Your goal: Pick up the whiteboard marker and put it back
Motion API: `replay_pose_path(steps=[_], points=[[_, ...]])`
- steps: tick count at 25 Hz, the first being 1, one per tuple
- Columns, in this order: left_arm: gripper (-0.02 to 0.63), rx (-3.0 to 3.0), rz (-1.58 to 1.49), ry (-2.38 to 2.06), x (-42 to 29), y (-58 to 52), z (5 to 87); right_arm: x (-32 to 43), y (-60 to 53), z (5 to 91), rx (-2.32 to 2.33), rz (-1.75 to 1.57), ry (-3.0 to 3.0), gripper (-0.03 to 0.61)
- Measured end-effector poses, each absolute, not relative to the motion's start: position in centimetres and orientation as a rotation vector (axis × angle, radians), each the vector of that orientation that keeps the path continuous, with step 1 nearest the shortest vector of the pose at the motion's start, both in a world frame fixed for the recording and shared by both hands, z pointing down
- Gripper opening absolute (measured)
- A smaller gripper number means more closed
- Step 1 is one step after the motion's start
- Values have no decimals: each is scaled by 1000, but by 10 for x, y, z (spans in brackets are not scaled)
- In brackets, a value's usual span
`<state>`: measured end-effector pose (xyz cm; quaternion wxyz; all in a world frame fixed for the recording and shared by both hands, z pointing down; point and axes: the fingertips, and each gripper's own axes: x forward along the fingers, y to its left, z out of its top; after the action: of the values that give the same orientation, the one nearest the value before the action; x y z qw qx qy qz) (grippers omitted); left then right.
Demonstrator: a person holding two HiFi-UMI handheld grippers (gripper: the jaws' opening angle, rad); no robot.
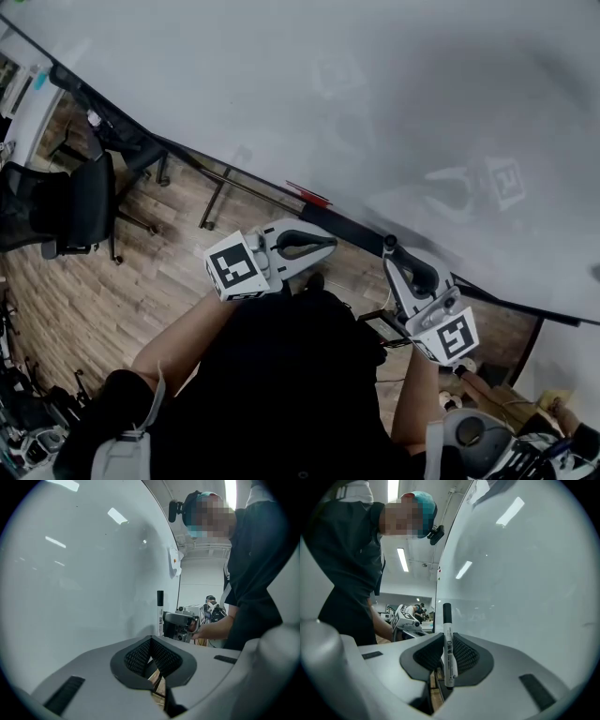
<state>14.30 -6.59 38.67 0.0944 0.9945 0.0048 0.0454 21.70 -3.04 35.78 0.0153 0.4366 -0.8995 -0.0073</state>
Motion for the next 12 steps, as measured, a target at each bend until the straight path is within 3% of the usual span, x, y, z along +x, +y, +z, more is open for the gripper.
replay_pose_path(steps=[12], points=[[9, 2925, 111, -21, 138, -69, 391, 211, -50, 377, 1416, -86, -2575, 72]])
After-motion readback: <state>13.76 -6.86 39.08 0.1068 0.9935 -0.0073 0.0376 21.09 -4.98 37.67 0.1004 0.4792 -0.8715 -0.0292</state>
